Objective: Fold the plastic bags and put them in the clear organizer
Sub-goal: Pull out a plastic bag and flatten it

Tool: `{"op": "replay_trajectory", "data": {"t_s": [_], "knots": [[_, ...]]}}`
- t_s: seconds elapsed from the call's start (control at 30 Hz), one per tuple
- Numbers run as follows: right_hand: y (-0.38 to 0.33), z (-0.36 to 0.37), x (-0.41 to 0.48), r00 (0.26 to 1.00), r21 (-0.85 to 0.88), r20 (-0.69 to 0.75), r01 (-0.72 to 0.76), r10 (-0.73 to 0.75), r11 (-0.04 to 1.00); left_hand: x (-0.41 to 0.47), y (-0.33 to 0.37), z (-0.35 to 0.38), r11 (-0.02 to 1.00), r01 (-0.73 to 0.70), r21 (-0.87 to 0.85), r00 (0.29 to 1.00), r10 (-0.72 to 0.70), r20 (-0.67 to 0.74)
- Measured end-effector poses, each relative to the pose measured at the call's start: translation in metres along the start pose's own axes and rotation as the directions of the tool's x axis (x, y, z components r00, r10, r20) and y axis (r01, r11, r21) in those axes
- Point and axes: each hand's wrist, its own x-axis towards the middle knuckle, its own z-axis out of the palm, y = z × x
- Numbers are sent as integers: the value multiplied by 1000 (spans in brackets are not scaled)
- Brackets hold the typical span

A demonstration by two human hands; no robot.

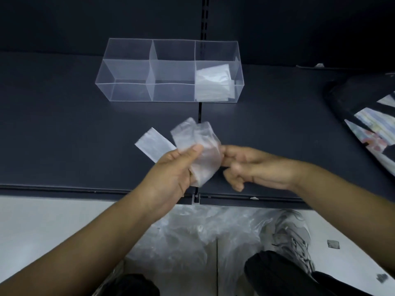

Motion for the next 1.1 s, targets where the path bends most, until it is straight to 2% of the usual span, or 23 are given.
{"op": "replay_trajectory", "data": {"t_s": [0.1,0.17,0.3,0.37,0.5,0.57,0.6,0.63,0.67,0.7,0.73,0.8,0.87,0.93,1.03,1.1], "knots": [[8,11,24,995,-112,-59,-91,85,990,5,4,-16,988,-8,-154,1000,6,-16],[11,13,32,979,-130,-148,-161,141,978,10,2,-29,984,-8,-177,993,-13,-120],[16,16,38,925,-135,-328,-245,190,960,19,-4,-58,990,104,-97,899,-135,-417],[16,17,39,901,-123,-378,-275,211,953,22,-5,-68,991,133,-17,863,-124,-489],[17,19,42,873,-102,-432,-298,227,949,32,2,-79,973,88,212,814,52,-579],[17,20,43,866,-99,-444,-301,229,948,31,6,-83,915,16,404,755,254,-605],[17,19,42,864,-97,-447,-303,230,948,25,7,-84,807,-23,590,705,431,-563],[17,20,42,862,-98,-450,-307,233,947,18,7,-81,617,-54,785,657,614,-437],[17,20,42,859,-102,-453,-314,237,944,10,3,-76,384,-96,919,633,735,-241],[16,20,42,857,-106,-456,-319,239,942,2,-5,-68,192,-166,967,650,759,-39],[15,21,42,856,-109,-458,-321,239,941,-6,-16,-59,85,-243,966,706,699,116],[12,23,41,854,-106,-461,-322,240,941,-20,-39,-42,11,-316,949,830,487,271],[7,27,39,851,-88,-454,-339,265,937,-25,-56,-35,-28,-304,952,885,363,293],[0,31,33,854,-15,-419,-344,307,939,-25,-61,-34,-27,-297,955,879,383,284],[-12,35,18,898,146,-314,-276,309,950,-20,-57,-33,-15,-321,947,817,501,285],[-19,32,9,917,120,-320,-209,238,970,-21,-52,-32,79,-329,941,818,522,242]]}}
